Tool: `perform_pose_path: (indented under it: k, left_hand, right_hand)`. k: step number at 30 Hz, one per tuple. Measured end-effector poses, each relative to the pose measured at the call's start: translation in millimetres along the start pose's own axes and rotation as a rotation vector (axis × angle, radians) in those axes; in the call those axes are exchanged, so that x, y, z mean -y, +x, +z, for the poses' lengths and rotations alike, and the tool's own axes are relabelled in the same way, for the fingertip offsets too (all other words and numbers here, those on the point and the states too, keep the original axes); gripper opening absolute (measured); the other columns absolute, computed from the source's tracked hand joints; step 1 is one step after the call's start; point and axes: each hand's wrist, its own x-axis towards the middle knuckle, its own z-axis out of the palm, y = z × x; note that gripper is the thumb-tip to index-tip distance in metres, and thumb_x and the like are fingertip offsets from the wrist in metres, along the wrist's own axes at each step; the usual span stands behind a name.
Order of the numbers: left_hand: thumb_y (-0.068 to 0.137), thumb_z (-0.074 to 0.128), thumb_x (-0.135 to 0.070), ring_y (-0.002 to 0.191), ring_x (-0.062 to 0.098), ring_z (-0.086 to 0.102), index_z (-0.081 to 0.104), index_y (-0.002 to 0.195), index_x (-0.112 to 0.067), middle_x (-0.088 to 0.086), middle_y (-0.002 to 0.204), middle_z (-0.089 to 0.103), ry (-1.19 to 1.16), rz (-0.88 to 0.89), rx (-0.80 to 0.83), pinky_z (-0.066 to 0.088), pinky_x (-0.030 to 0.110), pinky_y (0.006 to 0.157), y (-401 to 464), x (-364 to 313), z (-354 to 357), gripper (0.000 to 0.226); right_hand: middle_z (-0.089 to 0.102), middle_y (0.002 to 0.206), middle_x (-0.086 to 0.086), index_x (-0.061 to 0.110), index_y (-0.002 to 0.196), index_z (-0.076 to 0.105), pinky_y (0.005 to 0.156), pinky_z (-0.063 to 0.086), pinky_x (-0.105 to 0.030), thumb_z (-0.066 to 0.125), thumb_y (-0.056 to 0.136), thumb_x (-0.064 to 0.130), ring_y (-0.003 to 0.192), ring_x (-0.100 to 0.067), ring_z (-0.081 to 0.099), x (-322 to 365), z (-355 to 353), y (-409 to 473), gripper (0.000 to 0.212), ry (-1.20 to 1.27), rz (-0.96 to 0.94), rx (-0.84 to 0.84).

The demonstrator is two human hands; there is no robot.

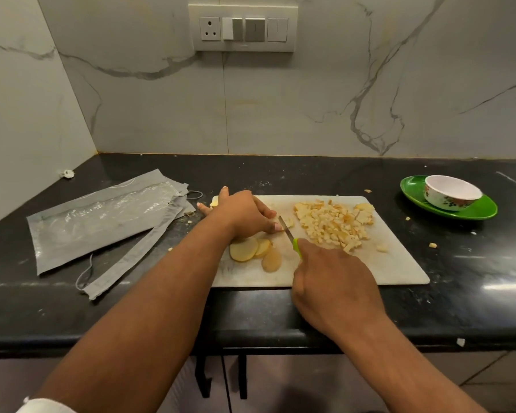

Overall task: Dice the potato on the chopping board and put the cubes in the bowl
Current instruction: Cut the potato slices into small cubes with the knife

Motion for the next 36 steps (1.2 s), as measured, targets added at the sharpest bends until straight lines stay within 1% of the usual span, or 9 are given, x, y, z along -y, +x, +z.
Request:
perform_pose_path:
  k: [5,11,15,18,21,26,29,32,36]
  left_hand:
    - [0.082,0.072,-0.067,0.158,0.035,-0.013,0.069,0.124,-0.051,-0.008,0.171,0.021,-0.006,0.002,0.014,-0.014,0.083,0.109,0.3,0.2,-0.1,0.045]
    - [0.076,0.073,-0.075,0.159,0.031,-0.007,0.075,0.113,-0.049,-0.012,0.168,0.027,0.123,0.023,-0.091,-0.01,0.083,0.11,-3.2,0.7,-4.2,0.045]
    - [0.079,0.07,-0.074,0.159,0.032,-0.01,0.073,0.119,-0.048,-0.008,0.168,0.03,0.098,0.01,-0.029,-0.013,0.083,0.108,-3.2,4.3,-4.3,0.048]
    - [0.08,0.071,-0.073,0.158,0.032,-0.013,0.073,0.118,-0.049,-0.01,0.168,0.028,0.101,0.001,-0.029,-0.013,0.083,0.107,-1.4,2.5,-2.9,0.045]
    - [0.079,0.072,-0.072,0.158,0.034,-0.012,0.073,0.118,-0.049,-0.008,0.168,0.03,0.061,-0.026,-0.009,-0.012,0.084,0.108,0.8,1.6,-2.7,0.046]
    - [0.077,0.073,-0.072,0.158,0.034,-0.012,0.072,0.121,-0.049,-0.007,0.168,0.029,0.037,-0.035,0.008,-0.013,0.084,0.108,0.1,1.3,-3.9,0.05]
    - [0.079,0.073,-0.071,0.158,0.033,-0.013,0.072,0.121,-0.049,-0.007,0.169,0.028,0.035,-0.027,0.006,-0.014,0.084,0.108,-3.1,1.5,-5.2,0.048]
    - [0.083,0.071,-0.068,0.158,0.032,-0.014,0.071,0.122,-0.049,-0.008,0.169,0.027,0.035,-0.009,0.0,-0.014,0.082,0.109,-6.8,1.9,-6.2,0.043]
    - [0.086,0.071,-0.064,0.158,0.034,-0.014,0.071,0.124,-0.048,-0.008,0.169,0.027,0.036,-0.007,0.003,-0.014,0.082,0.107,-7.6,2.6,-6.4,0.041]
  right_hand:
    - [0.066,0.102,0.002,0.03,0.151,0.029,0.064,0.039,-0.035,0.031,0.098,0.032,0.08,-0.019,0.056,-1.5,-12.2,-37.2,0.053,-0.081,-0.014,0.018]
    - [0.066,0.11,0.001,0.031,0.143,0.043,0.071,0.041,-0.035,0.035,0.099,0.032,0.084,-0.019,0.053,1.6,-28.4,-17.5,0.044,-0.026,0.015,-0.033]
    - [0.067,0.111,-0.004,0.026,0.135,0.053,0.068,0.043,-0.035,0.039,0.095,0.027,0.084,-0.021,0.055,6.4,-14.1,21.4,0.042,-0.027,0.048,-0.005]
    - [0.066,0.107,-0.004,0.025,0.133,0.054,0.064,0.04,-0.034,0.04,0.094,0.027,0.082,-0.022,0.055,10.1,-4.7,26.8,0.041,-0.031,0.022,0.031]
    - [0.065,0.106,-0.001,0.027,0.138,0.045,0.066,0.042,-0.035,0.037,0.097,0.03,0.084,-0.02,0.056,4.9,-1.8,7.1,0.042,-0.031,-0.01,0.042]
    - [0.063,0.099,0.002,0.028,0.156,0.022,0.067,0.045,-0.034,0.032,0.099,0.032,0.081,-0.017,0.056,6.5,-14.5,-34.1,0.058,-0.083,-0.014,0.072]
    - [0.061,0.097,0.002,0.03,0.151,0.03,0.066,0.042,-0.033,0.033,0.099,0.034,0.079,-0.016,0.054,5.8,-22.9,-37.0,0.052,-0.052,-0.015,0.041]
    - [0.065,0.107,0.0,0.028,0.141,0.042,0.071,0.045,-0.035,0.037,0.098,0.032,0.088,-0.019,0.058,6.9,-23.8,-17.1,0.044,-0.03,-0.005,-0.016]
    - [0.067,0.109,-0.005,0.024,0.127,0.056,0.067,0.041,-0.036,0.041,0.093,0.028,0.087,-0.024,0.057,14.2,-13.0,21.1,0.037,-0.04,0.023,-0.002]
